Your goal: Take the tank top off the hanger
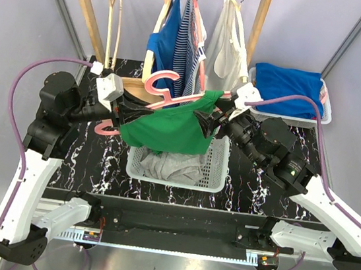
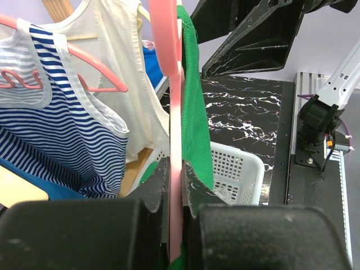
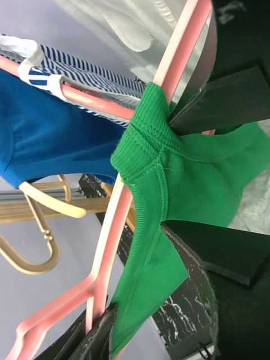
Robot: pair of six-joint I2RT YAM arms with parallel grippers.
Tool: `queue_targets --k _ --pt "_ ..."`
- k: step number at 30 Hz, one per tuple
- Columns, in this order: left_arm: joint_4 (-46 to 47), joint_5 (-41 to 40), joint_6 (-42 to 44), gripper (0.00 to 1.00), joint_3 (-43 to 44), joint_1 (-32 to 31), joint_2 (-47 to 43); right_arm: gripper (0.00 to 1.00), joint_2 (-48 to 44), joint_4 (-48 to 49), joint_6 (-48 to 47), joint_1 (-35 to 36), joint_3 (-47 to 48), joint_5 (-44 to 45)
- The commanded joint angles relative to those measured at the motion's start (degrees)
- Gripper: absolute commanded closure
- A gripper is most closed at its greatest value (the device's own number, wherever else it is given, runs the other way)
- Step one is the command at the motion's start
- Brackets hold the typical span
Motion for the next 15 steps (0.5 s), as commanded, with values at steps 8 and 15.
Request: queue_targets --k 8,15 --pt "5.2 -0.6 0.5 1.0 -0.2 -1.4 -0.6 0.37 1.1 8.0 4.4 -0.1 1.7 -4.5" --pt "5.5 -0.6 0.5 1.0 -0.2 -1.7 -1.0 0.49 3.4 12.6 6.9 -0.1 1.2 -5.4"
